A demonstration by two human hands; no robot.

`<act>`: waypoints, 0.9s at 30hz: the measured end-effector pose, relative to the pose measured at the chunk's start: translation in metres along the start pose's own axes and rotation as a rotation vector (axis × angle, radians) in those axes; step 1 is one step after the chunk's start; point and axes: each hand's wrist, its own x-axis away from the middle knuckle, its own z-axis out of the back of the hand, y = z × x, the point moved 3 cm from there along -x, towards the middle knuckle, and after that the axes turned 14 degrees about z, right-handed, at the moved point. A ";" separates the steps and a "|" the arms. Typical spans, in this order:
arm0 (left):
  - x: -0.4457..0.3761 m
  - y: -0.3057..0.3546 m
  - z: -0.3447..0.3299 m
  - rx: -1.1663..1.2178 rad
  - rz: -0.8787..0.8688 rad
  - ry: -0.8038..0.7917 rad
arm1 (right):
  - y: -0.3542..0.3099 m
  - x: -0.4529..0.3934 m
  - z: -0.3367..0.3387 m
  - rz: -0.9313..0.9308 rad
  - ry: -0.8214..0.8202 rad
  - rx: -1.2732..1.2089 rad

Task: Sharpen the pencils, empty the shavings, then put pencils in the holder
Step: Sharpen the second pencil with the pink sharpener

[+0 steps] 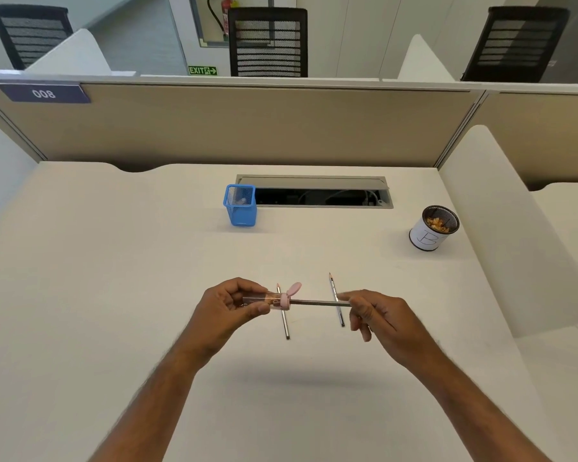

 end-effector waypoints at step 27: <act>0.003 -0.001 -0.004 0.025 0.011 0.002 | 0.004 0.001 0.003 -0.003 -0.080 0.041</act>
